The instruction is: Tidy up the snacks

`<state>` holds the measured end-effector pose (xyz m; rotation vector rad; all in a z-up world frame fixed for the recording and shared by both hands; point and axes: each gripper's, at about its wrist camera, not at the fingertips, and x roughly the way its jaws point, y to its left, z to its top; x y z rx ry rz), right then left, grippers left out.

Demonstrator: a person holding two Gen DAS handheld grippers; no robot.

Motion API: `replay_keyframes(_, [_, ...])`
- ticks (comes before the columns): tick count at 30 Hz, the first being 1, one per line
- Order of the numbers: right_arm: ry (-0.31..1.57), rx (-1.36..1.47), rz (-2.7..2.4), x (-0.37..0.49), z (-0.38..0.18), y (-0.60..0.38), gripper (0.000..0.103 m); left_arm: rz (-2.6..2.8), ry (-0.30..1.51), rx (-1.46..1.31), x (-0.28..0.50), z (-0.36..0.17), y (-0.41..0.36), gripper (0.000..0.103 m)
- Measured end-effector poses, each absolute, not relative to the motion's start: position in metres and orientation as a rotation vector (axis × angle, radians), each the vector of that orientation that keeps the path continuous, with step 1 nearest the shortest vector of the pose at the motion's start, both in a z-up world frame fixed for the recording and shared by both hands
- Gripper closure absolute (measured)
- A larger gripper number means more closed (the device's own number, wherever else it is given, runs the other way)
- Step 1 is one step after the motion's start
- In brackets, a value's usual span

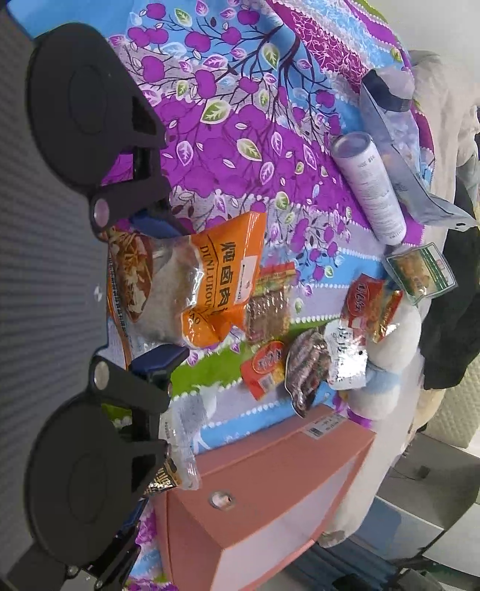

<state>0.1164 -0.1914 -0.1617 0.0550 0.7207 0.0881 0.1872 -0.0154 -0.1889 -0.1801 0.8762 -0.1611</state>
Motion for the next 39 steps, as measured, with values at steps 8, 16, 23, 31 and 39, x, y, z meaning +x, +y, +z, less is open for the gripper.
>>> replay_keyframes(8, [0.67,0.086,0.083,0.114,-0.135,-0.207,0.064,-0.187,0.839,-0.197,0.184,-0.165,-0.017,0.04])
replay_keyframes(16, [0.675,0.068,0.077,0.118,-0.142,-0.212,0.083,-0.2,0.844,-0.155,0.187,-0.164,-0.026,0.041])
replay_keyframes(23, [0.805,0.088,0.1,0.113,-0.187,-0.214,0.083,-0.191,0.893,-0.163,0.181,-0.18,-0.022,0.041])
replay_keyframes(31, [0.819,0.147,0.102,0.104,-0.191,-0.24,0.082,-0.187,0.911,-0.161,0.174,-0.185,-0.014,0.041])
replay_keyframes(39, [0.904,0.14,0.164,0.077,-0.183,-0.266,0.079,-0.218,0.92,-0.157,0.169,-0.187,-0.015,0.041])
